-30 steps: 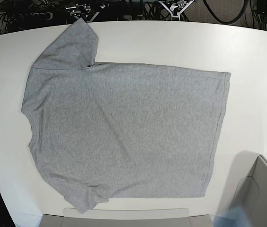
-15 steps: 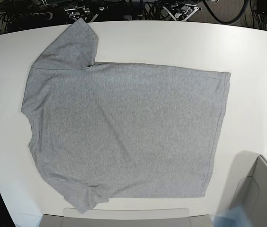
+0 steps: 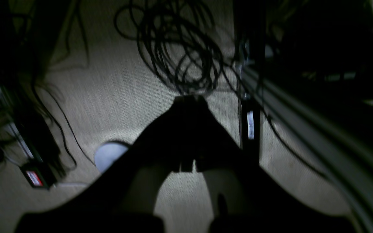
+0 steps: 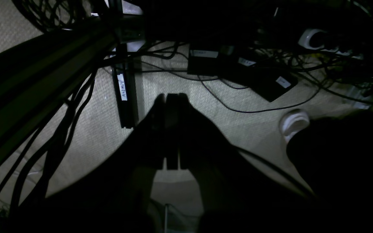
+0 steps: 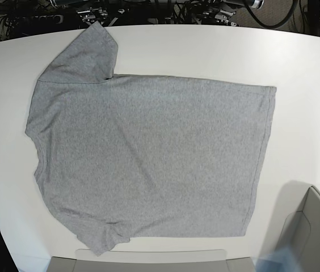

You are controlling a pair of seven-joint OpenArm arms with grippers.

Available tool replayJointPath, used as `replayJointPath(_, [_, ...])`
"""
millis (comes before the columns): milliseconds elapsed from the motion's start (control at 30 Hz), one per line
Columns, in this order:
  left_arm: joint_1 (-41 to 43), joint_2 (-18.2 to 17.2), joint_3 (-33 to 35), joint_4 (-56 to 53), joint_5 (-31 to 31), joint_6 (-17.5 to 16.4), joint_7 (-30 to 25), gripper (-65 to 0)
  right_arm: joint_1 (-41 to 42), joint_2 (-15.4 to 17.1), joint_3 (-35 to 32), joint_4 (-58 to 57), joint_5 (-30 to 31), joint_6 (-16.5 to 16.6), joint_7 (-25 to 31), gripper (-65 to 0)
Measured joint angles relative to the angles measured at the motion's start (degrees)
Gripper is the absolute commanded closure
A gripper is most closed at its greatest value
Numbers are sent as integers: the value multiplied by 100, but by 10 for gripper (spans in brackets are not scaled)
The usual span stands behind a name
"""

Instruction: Fold the T-shirt properly

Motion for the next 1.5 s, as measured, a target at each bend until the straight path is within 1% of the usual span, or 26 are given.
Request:
replayJointPath(167, [411,-7,-7,479,-2,2,24,-2,-90,4,0,81,-17,2,-11,-2])
replayJointPath(200, [470,-4,-7,560,-4,4,-74,-2,-151,4,0,203,-22,0,-11,-2])
replayJointPath(333, [708,-35,-7,675,-2,20,-1001,-2,-586,15,-2,944,-28,7,9,-2])
replayJointPath(367, [791,-35,-7,667,-4,20,-1119,-2,-675,37,-7,1058,-28,24,7,-2])
replayJointPath(567, [1316,-208,-7,686,0,2,-1329,-2,-1285,284,-4,1585,-24,15,-24,-2])
replayJointPath(600, [1401,-212,-4,726,-2,4,-1381,-2,-1394,295,-4,1722,-26,15,-42,-2])
replayJointPath(667, [1681,-229,-7,951,-2,22,-1753,-2,-1631,306,-13,2096,-31,13,-81,-2])
replayJointPath(767, [2004,-299,-7,1165,0,22,-1781,-2,-1939,306,-28,2555,-31,28,22,-2])
replayJointPath(833, [2238,-310,-7,1366,4,9,-1869,-2,-2177,356,-37,2815,-24,59,-9,-2])
replayJointPath(900, [2605,-319,-7,1902,-7,20,-1810,-2,-2533,466,-37,3161,-35,13,-20,-2])
replayJointPath(933, [2780,-319,-7,2157,0,9,-1864,-2,-2673,509,-35,3307,-24,-4,-42,-2])
replayJointPath(967, [3021,-321,-7,2583,4,-17,-1775,-2,-2870,568,-37,3569,-24,-7,-111,-2])
replayJointPath(1033, [3460,-391,0,3405,17,0,-2000,-2,-3285,649,-90,4140,-22,-13,-31,-1])
replayJointPath(1100, [3875,-476,-7,4030,2,24,-1823,-2,-3617,739,-361,4758,-28,-11,-96,-1])
replayJointPath(1167, [4258,-575,-74,4555,4,-9,-1799,-2,-3960,837,-597,5434,-4,-2,-17,-1])
replayJointPath(1200, [4435,-579,-168,4782,2,0,-1871,-2,-4135,883,-686,5735,83,17,4,-1])
replayJointPath(1267, [4725,-581,-428,5252,-20,42,-1764,-2,-4529,975,-761,6288,413,20,-37,-1])
replayJointPath(1333, [4979,-573,-632,5768,-17,39,-1781,-2,-4898,1180,-778,6782,745,-2,-46,-1])
replayJointPath(1400, [5193,-562,-785,6229,0,4,-1891,-2,-5204,1373,-748,7230,898,-37,-74,-1])
replayJointPath(1433, [5294,-553,-863,6435,0,9,-1952,-2,-5344,1451,-715,7453,949,-72,-94,-1])
replayJointPath(1500, [5541,-557,-1034,6699,4,13,-2361,-2,-5593,1589,-702,7910,1047,-66,-39,-1])
